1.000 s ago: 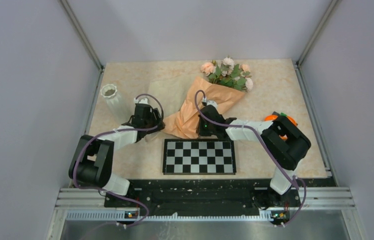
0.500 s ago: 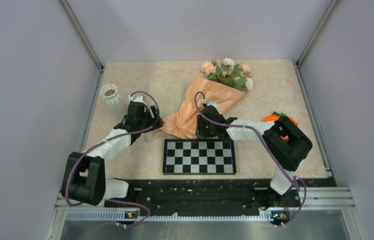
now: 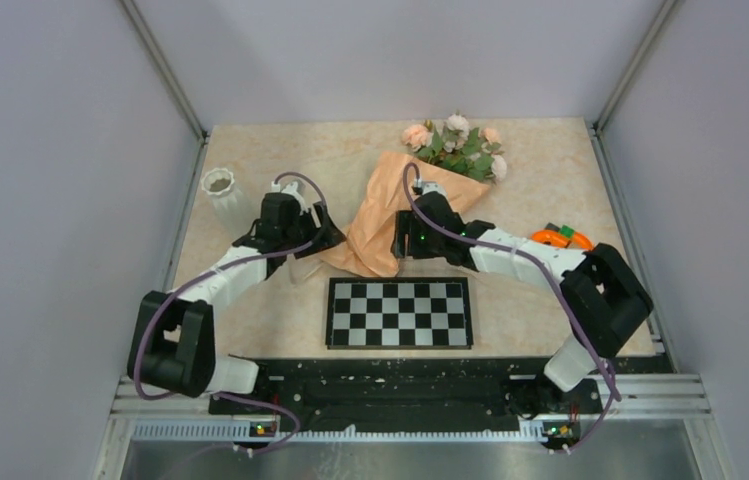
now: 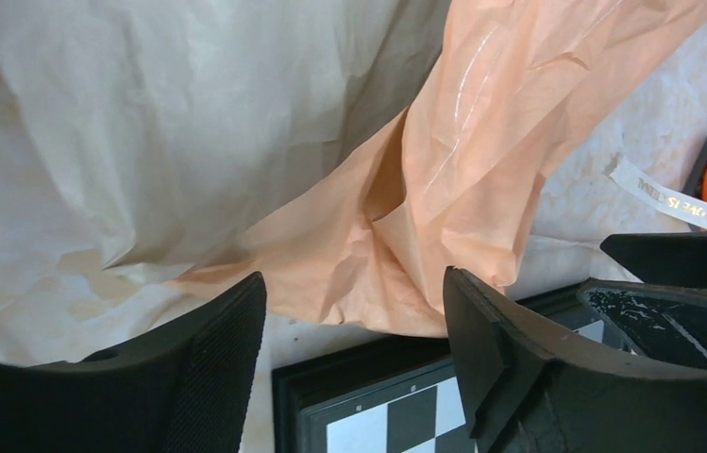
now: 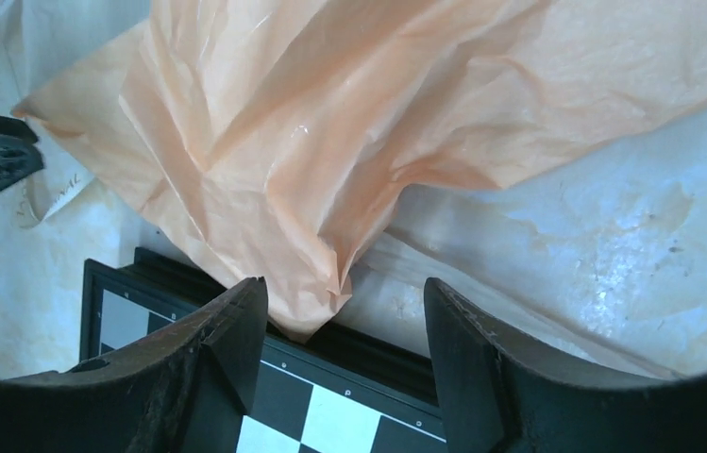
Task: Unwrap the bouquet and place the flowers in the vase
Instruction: Unfold the wrapping paper at the center of the board.
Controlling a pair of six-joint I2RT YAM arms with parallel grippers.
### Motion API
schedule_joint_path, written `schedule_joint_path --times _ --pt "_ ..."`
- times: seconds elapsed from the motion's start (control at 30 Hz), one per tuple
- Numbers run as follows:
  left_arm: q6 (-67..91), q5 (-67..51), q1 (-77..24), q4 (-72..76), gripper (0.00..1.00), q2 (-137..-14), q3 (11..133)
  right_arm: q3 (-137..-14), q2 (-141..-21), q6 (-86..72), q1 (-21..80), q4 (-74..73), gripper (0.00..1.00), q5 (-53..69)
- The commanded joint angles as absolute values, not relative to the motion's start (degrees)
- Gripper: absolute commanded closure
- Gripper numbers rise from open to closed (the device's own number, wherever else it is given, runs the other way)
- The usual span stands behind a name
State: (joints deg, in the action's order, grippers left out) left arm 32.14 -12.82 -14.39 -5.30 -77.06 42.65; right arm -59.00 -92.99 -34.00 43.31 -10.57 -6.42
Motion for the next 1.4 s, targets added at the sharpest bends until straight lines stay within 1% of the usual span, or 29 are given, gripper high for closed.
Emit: schedule_joint_path --times 0.0,0.1,0.3,0.4,0.57,0.7,0.9,1.07,1.23,1.37 --pt "34.16 -18.13 -15.03 -0.46 0.3 -81.53 46.38 -64.09 -93.09 -32.73 41.31 -10.66 0.4 -3.88" --pt "33.78 -18.71 -15.03 1.35 0.37 -85.07 47.73 -66.2 -95.86 -32.54 40.56 -8.97 0.47 -0.71" --pt "32.1 -16.17 -15.03 1.18 0.42 -89.59 47.85 -69.73 -102.29 -32.68 39.35 -7.18 0.56 2.81" --pt "32.08 -14.56 -15.03 1.11 0.44 -90.26 46.96 -69.95 -104.38 -32.63 39.04 -7.17 0.57 3.28" --pt "32.37 -12.16 -14.94 0.26 0.44 -89.23 45.85 -69.21 -106.68 -33.12 38.4 -6.7 0.57 3.91" --pt "33.37 -13.93 -15.02 0.26 0.43 -86.89 45.79 -69.34 -105.4 -33.04 38.32 -6.88 0.55 3.83" --pt "36.59 -15.47 -15.03 -2.26 0.38 -80.05 44.46 -68.9 -100.92 -32.94 38.32 -8.55 0.44 1.95" --pt "40.29 -16.46 -15.32 -0.52 0.33 -75.62 42.84 -67.74 -96.72 -32.46 37.89 -10.78 0.39 1.05" --pt "43.19 -17.91 -16.26 2.4 0.32 -78.22 42.49 -66.04 -92.04 -31.33 36.89 -13.29 0.39 -2.47" --pt "45.39 -18.16 -18.14 5.25 0.32 -81.14 41.8 -63.81 -87.63 -30.79 34.08 -13.66 0.39 -2.13"
